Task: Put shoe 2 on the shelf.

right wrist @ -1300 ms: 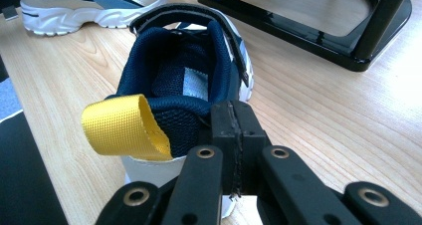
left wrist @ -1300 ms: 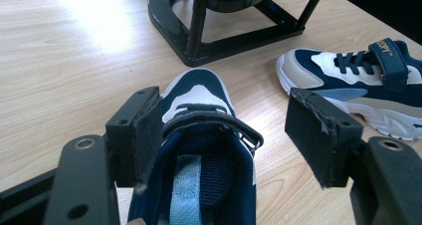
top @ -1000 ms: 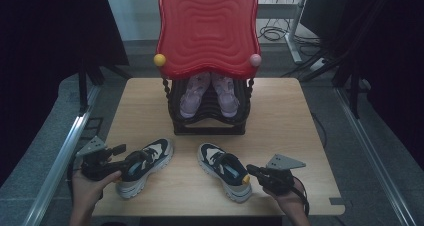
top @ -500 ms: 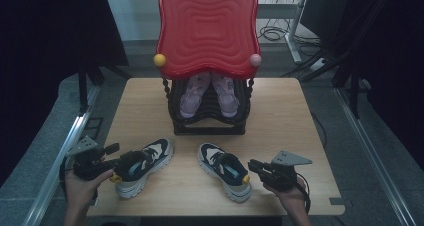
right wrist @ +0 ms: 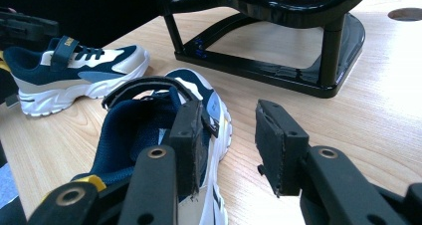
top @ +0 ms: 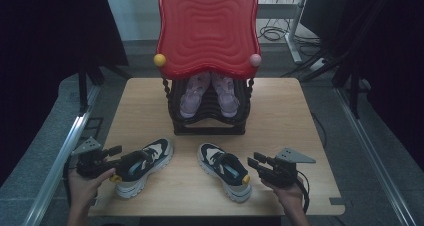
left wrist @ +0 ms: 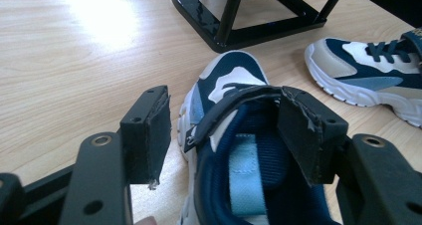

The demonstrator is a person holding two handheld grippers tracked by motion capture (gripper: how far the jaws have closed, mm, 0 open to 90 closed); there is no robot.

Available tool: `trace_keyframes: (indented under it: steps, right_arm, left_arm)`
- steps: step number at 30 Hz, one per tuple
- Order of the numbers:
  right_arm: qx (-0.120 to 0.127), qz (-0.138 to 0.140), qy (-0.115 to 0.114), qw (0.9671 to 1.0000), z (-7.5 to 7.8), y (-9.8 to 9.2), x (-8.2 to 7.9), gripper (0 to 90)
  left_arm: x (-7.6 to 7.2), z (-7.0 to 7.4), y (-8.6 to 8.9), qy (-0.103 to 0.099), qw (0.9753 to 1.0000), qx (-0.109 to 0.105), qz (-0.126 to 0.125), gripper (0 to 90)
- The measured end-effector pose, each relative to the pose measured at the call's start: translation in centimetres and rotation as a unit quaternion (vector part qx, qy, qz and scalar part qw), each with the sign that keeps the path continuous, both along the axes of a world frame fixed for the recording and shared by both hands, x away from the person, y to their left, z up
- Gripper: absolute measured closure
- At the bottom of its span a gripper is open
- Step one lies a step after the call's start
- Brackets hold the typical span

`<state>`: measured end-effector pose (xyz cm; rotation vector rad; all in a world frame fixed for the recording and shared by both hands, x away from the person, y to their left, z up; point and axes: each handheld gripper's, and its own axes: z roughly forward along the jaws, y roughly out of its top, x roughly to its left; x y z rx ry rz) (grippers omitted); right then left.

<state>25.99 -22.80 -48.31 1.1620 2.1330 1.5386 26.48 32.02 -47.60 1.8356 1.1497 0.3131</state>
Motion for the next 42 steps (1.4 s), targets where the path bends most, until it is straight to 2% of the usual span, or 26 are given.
trace_keyframes:
  steps: [3,5,8,13,21,24,27,30,34,35,38,42]
  right_arm:
    - [0.001,0.000,0.006,1.0000,-0.2,0.0,0.0,61.8]
    - [0.000,-0.002,0.006,1.0000,-0.3,0.0,-0.1,61.8]
    - [0.004,-0.005,0.000,1.0000,-0.1,-0.1,-0.4,61.8]
    - [0.007,-0.007,-0.001,0.9999,0.0,-0.2,-0.5,61.6]
    - [0.008,-0.006,0.001,0.9999,0.1,-0.4,-0.5,61.4]
    - [0.014,-0.009,-0.002,0.9999,0.4,-0.6,-0.5,61.1]
    - [0.013,-0.010,-0.005,0.9999,0.7,-0.7,-0.4,60.8]
    - [0.015,-0.012,-0.006,0.9998,0.9,-1.1,-0.3,60.8]
    - [0.017,-0.013,-0.005,0.9998,0.9,-1.2,-0.1,60.6]
    - [0.015,-0.012,-0.004,0.9998,0.9,-1.2,-0.1,60.5]
    - [0.012,-0.002,0.000,0.9999,0.9,-0.8,0.2,60.4]
    - [0.011,0.012,-0.006,0.9998,1.9,-0.6,0.9,59.9]
  left_arm:
    - [0.5,-0.5,0.1,0.008,0.9999,-0.009,-0.007,38.5]
    - [0.7,-0.5,0.0,0.002,0.9999,-0.011,-0.010,38.9]
    - [0.9,-0.4,-0.1,-0.001,0.9998,-0.005,-0.017,39.6]
    - [1.1,-0.6,0.0,0.009,0.9996,0.000,-0.028,40.6]
    - [1.2,-0.7,0.1,0.015,0.9994,0.011,-0.029,42.5]
    - [1.3,-0.8,0.2,0.019,0.9991,0.012,-0.037,43.0]
    - [1.4,-1.1,0.4,0.022,0.9988,0.024,-0.036,43.5]
    - [1.6,-1.4,0.5,0.027,0.9986,0.016,-0.043,43.7]
    - [1.7,-1.4,0.5,0.028,0.9980,0.014,-0.055,49.4]
    - [1.7,-1.4,0.5,0.030,0.9974,0.013,-0.065,52.2]
    - [1.8,-1.6,0.4,0.034,0.9964,0.023,-0.074,58.8]
    - [1.9,-1.7,0.5,0.034,0.9956,0.019,-0.085,63.9]
